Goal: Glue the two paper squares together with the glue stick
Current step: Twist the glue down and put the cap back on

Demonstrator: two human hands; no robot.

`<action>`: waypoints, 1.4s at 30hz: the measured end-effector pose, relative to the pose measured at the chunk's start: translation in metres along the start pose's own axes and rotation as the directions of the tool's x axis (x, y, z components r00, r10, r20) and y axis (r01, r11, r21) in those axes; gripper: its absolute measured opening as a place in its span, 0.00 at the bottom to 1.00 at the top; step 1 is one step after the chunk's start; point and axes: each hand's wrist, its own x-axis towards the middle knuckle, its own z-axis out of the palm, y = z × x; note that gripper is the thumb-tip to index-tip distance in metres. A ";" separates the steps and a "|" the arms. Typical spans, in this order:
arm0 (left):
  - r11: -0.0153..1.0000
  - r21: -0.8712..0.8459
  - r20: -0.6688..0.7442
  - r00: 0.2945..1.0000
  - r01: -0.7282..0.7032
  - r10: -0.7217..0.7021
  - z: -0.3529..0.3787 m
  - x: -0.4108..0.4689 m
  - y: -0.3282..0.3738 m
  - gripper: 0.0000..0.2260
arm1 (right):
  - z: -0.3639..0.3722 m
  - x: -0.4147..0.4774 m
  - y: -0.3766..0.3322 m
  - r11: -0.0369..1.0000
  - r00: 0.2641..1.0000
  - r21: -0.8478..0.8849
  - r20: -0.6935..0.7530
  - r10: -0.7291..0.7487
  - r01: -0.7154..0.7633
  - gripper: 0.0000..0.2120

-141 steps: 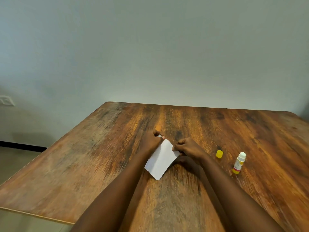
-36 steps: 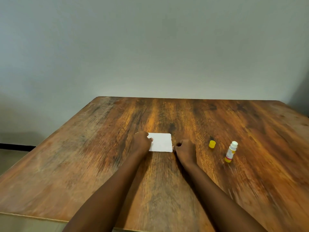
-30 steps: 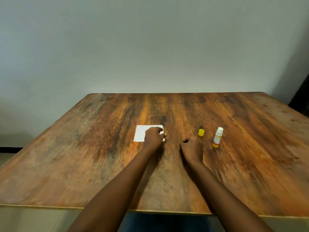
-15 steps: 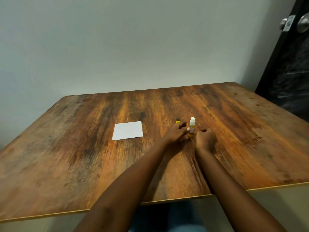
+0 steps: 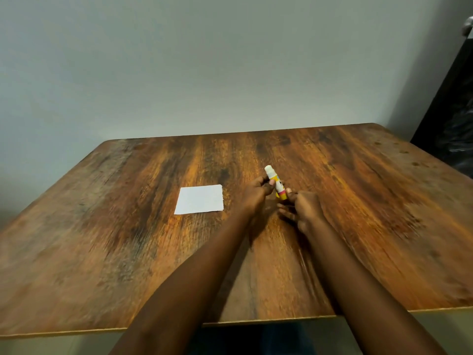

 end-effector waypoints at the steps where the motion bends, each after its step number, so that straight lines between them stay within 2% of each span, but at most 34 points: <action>1: 1.000 -0.024 -0.002 1.000 -0.001 0.001 -0.009 -0.001 0.004 0.12 | 0.008 -0.004 -0.002 0.991 0.995 0.110 0.081 0.065 -0.073 0.10; 5: 0.999 -0.044 -0.027 1.000 0.005 -0.006 -0.045 -0.005 0.014 0.15 | 0.043 -0.010 -0.006 0.917 0.957 0.332 0.256 0.138 -0.221 0.13; 8: 0.983 -0.184 -0.074 0.997 0.006 -0.020 -0.071 -0.007 0.018 0.16 | 0.071 -0.015 -0.003 0.888 0.947 0.395 0.298 0.119 -0.235 0.13; 13: 0.965 -0.263 -0.205 0.978 -0.017 -0.038 -0.105 -0.003 0.028 0.17 | 0.110 -0.022 0.009 0.912 0.957 0.404 0.286 -0.051 -0.072 0.06; 15: 0.958 -0.287 -0.234 0.971 -0.011 -0.058 -0.116 -0.001 0.032 0.17 | 0.119 -0.024 0.013 0.962 0.955 0.209 0.200 -0.219 0.177 0.03; 16: 0.957 -0.289 -0.244 0.968 -0.008 -0.065 -0.120 0.000 0.034 0.16 | 0.123 -0.023 0.015 0.924 0.913 0.020 0.146 -0.381 0.382 0.04; 17: 0.960 -0.281 -0.254 0.965 -0.010 -0.064 -0.123 0.001 0.037 0.15 | 0.126 -0.023 0.017 0.776 0.795 -0.176 0.120 -0.594 0.606 0.04; 18: 0.966 -0.257 -0.270 0.961 -0.016 -0.056 -0.124 0.002 0.040 0.15 | 0.130 -0.023 0.019 0.532 0.596 -0.323 0.140 -0.791 0.783 0.05; 19: 0.973 -0.228 -0.284 0.958 -0.027 -0.039 -0.125 0.003 0.043 0.15 | 0.135 -0.023 0.021 0.288 0.389 -0.419 0.178 -0.904 0.861 0.06; 20: 0.977 -0.210 -0.294 0.956 -0.040 -0.024 -0.126 0.004 0.045 0.14 | 0.138 -0.022 0.023 0.145 0.263 -0.470 0.196 -0.945 0.871 0.06; 21: 0.976 -0.211 -0.297 0.955 -0.053 -0.012 -0.128 0.005 0.048 0.13 | 0.142 -0.022 0.021 0.134 0.246 -0.472 0.184 -0.952 0.871 0.06; 22: 0.974 -0.216 -0.299 0.954 -0.066 -0.002 -0.130 0.006 0.051 0.12 | 0.145 -0.023 0.017 0.247 0.335 -0.416 0.151 -0.930 0.875 0.06; 24: 0.970 -0.231 -0.299 0.954 -0.081 0.008 -0.137 0.004 0.058 0.12 | 0.148 -0.025 0.008 0.621 0.648 -0.191 0.164 -0.744 0.760 0.07; 25: 0.973 -0.217 -0.294 0.956 -0.081 0.014 -0.140 0.003 0.060 0.12 | 0.149 -0.026 0.002 0.786 0.772 -0.054 0.237 -0.589 0.616 0.08; 26: 0.979 -0.190 -0.289 0.957 -0.075 0.017 -0.144 0.002 0.062 0.12 | 0.150 -0.027 -0.002 0.903 0.842 0.091 0.335 -0.424 0.419 0.08; 27: 0.983 -0.166 -0.284 0.959 -0.075 0.025 -0.146 0.002 0.063 0.12 | 0.150 -0.026 -0.006 0.958 0.857 0.221 0.441 -0.265 0.183 0.09; 28: 0.984 -0.160 -0.274 0.961 -0.075 0.029 -0.148 0.001 0.064 0.13 | 0.150 -0.026 -0.010 0.945 0.838 0.320 0.531 -0.124 -0.062 0.11; 29: 0.982 -0.172 -0.266 0.963 -0.077 0.029 -0.148 0.000 0.064 0.12 | 0.149 -0.024 -0.013 0.881 0.801 0.383 0.599 -0.008 -0.278 0.11; 30: 0.980 -0.183 -0.263 0.964 -0.077 0.027 -0.148 -0.001 0.065 0.12 | 0.147 -0.023 -0.016 0.797 0.759 0.419 0.647 0.073 -0.434 0.11; 31: 0.981 -0.178 -0.267 0.963 -0.078 0.028 -0.149 -0.001 0.065 0.12 | 0.146 -0.021 -0.019 0.733 0.730 0.435 0.673 0.121 -0.523 0.10; 32: 0.984 -0.162 -0.280 0.960 -0.071 0.023 -0.149 -0.002 0.066 0.13 | 0.145 -0.020 -0.020 0.711 0.720 0.439 0.681 0.137 -0.550 0.10; 33: 0.987 -0.141 -0.295 0.955 -0.071 0.027 -0.150 -0.002 0.067 0.14 | 0.145 -0.019 -0.019 0.729 0.732 0.434 0.668 0.134 -0.529 0.08; 35: 0.993 -0.109 -0.331 0.944 -0.056 0.017 -0.149 0.000 0.065 0.14 | 0.147 -0.017 -0.017 0.834 0.808 0.406 0.585 0.077 -0.374 0.04; 37: 0.995 -0.093 -0.373 0.928 -0.040 0.003 -0.148 0.002 0.060 0.16 | 0.150 -0.016 -0.011 0.965 0.913 0.253 0.405 -0.041 -0.069 0.02; 38: 0.994 -0.102 -0.387 0.922 -0.033 -0.009 -0.146 0.002 0.057 0.16 | 0.152 -0.016 -0.008 0.989 0.946 0.070 0.291 -0.143 0.128 0.04; 39: 0.993 -0.118 -0.395 0.918 -0.031 -0.019 -0.144 0.003 0.055 0.16 | 0.153 -0.016 -0.004 0.932 0.936 -0.156 0.193 -0.295 0.327 0.05; 40: 0.991 -0.131 -0.396 0.918 -0.029 -0.026 -0.143 0.003 0.055 0.16 | 0.156 -0.018 0.000 0.801 0.871 -0.345 0.147 -0.469 0.490 0.06; 41: 0.991 -0.134 -0.392 0.920 -0.027 -0.028 -0.140 0.004 0.055 0.16 | 0.158 -0.021 0.004 0.652 0.776 -0.464 0.140 -0.615 0.600 0.06; 42: 0.992 -0.123 -0.389 0.921 -0.024 -0.026 -0.139 0.005 0.055 0.16 | 0.158 -0.023 0.006 0.557 0.707 -0.514 0.146 -0.692 0.652 0.06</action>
